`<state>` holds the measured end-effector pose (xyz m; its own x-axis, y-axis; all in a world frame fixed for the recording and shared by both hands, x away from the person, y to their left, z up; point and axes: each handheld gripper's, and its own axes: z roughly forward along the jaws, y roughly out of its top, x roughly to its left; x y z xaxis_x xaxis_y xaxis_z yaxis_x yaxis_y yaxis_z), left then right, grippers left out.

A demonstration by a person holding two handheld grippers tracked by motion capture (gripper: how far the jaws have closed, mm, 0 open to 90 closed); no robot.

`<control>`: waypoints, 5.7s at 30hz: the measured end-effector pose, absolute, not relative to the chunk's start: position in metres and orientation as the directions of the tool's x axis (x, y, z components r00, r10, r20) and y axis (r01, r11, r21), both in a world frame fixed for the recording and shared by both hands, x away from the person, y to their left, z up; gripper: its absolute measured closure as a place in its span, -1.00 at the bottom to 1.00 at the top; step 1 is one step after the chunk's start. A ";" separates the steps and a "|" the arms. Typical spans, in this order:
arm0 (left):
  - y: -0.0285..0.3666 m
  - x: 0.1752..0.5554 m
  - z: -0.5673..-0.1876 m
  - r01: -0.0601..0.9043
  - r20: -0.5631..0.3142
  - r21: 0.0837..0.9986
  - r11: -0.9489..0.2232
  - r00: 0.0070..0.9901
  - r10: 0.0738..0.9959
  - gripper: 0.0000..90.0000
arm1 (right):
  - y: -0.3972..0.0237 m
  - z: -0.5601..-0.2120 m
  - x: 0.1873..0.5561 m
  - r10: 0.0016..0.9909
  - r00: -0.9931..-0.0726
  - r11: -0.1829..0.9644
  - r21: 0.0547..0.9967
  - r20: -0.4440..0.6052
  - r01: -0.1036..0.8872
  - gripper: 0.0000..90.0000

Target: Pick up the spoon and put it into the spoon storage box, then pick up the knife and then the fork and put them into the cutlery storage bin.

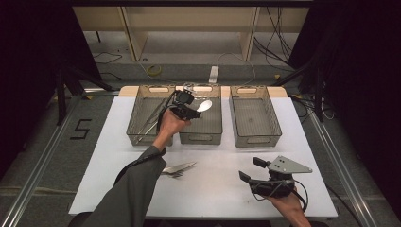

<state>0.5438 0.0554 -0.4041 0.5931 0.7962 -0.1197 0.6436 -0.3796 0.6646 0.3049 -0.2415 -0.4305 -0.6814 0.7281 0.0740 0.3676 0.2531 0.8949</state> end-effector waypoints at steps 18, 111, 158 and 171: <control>0.079 0.518 -0.376 0.636 -0.188 0.692 -0.340 0.614 0.766 -0.34 | -0.241 -0.431 0.305 0.732 -0.678 0.256 0.893 0.071 0.369 -0.37; 0.203 0.380 -0.425 0.672 -0.160 0.639 -0.375 0.592 0.790 -0.63 | -0.242 -0.431 0.304 0.723 -0.687 0.252 0.895 0.079 0.368 -0.37; 0.189 0.372 -0.458 0.685 -0.035 0.408 -0.603 0.672 0.740 -0.36 | -0.240 -0.431 0.304 0.722 -0.688 0.260 0.893 0.073 0.368 -0.37; 0.188 0.375 -0.462 0.673 0.006 0.373 -0.639 0.687 0.727 -0.14 | -0.239 -0.431 0.304 0.721 -0.690 0.269 0.891 0.066 0.365 -0.37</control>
